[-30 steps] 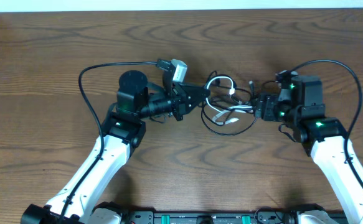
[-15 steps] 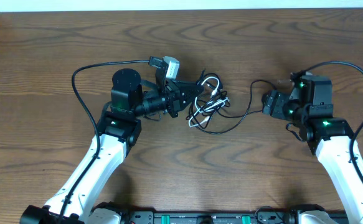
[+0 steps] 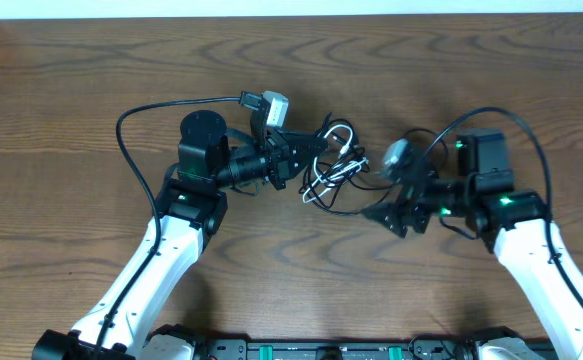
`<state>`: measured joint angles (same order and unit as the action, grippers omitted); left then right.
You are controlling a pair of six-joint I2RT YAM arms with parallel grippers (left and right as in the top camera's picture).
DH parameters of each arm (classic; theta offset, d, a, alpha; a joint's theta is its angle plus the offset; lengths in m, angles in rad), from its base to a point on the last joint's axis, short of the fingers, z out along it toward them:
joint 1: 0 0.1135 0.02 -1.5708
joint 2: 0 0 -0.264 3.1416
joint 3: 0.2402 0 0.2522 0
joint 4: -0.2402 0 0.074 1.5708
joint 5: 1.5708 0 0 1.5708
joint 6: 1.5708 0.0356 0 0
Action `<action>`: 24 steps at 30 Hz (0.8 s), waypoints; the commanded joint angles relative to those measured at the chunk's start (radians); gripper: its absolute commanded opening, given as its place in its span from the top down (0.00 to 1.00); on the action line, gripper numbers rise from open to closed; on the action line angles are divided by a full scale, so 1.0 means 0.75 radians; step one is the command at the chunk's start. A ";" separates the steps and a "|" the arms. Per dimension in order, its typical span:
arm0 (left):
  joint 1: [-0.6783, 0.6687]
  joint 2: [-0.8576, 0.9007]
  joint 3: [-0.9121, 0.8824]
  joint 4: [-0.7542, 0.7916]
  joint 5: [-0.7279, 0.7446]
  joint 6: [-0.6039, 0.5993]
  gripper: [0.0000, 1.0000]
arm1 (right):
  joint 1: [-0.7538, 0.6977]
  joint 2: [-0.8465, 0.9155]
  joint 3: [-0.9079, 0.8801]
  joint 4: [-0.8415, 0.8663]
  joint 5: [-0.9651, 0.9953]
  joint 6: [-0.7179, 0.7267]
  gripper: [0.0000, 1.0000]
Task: Untangle cables
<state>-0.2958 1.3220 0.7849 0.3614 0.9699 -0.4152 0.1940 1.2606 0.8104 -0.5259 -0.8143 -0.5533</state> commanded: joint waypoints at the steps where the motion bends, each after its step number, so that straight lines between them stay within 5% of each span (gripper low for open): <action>1: 0.004 -0.021 0.023 -0.036 0.034 0.002 0.92 | 0.103 -0.005 0.006 0.035 -0.108 -0.381 0.18; 12: 0.003 -0.021 0.023 -0.047 0.198 0.003 0.92 | 0.195 -0.005 0.006 0.098 0.170 -0.874 0.17; 24: -0.061 -0.020 0.023 -0.050 0.228 0.003 0.92 | 0.198 -0.005 0.006 0.134 0.024 -0.995 0.18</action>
<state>-0.3092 1.3220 0.7849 0.3176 1.1126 -0.4152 0.3248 1.2606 0.8104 -0.4397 -0.7399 -1.2598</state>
